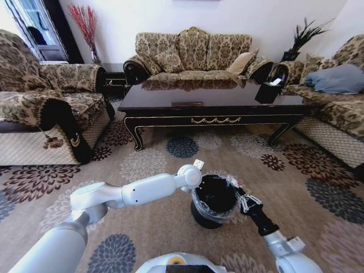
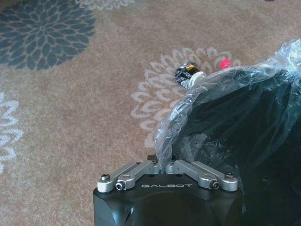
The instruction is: Move to the front of the table and pick up the trash from the floor, then place it into the trash bin.
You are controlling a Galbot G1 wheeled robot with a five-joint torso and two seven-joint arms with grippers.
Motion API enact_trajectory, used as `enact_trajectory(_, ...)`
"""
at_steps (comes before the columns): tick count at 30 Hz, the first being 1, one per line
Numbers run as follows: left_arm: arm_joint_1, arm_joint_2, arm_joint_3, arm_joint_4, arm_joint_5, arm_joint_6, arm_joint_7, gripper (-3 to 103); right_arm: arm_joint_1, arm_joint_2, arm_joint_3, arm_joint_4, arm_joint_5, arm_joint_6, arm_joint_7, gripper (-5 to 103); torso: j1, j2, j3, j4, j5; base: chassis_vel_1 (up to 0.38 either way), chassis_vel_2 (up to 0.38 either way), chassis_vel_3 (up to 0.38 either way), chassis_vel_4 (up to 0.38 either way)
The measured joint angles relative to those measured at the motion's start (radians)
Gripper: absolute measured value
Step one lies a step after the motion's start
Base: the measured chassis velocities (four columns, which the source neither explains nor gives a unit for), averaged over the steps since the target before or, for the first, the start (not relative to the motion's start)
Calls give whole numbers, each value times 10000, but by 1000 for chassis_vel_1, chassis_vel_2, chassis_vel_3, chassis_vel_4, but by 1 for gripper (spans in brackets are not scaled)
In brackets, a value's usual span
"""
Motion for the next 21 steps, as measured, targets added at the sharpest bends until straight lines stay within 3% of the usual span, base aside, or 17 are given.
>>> enact_trajectory(2,18,0,-7,-6,0,0,-9,2,24,16,-63,1,-69,-35,16,-3,0,0,0,-1,-1,0,0,0,0)
enact_trajectory(5,45,-6,-28,-23,1,0,-68,2,50,31,-202,69,-275,-133,35,11,0,1,0,-1,-1,0,0,0,0)
enact_trajectory(7,52,1,-30,-46,2,0,-70,2,47,31,-209,69,-341,-143,35,11,0,0,0,-1,-1,0,0,0,0)
enact_trajectory(11,195,99,-53,-94,57,0,-81,2,-89,108,-254,57,-659,-126,27,33,0,0,0,-1,0,0,0,0,0)
enact_trajectory(15,278,106,-74,-142,84,0,-98,2,-167,161,-268,111,-781,-93,3,43,0,0,0,-1,-2,0,0,0,0)
enact_trajectory(17,284,104,-75,-152,84,0,-100,2,-167,162,-273,116,-800,-88,3,43,0,1,0,-1,-1,0,0,0,0)
enact_trajectory(19,285,115,-80,-185,89,0,-115,2,-129,203,-280,119,-813,-89,10,60,0,1,0,-2,-1,0,0,0,0)
enact_trajectory(21,278,146,-103,-204,86,0,-117,2,-108,238,-281,119,-805,-92,26,60,0,1,0,-2,-2,0,0,0,0)
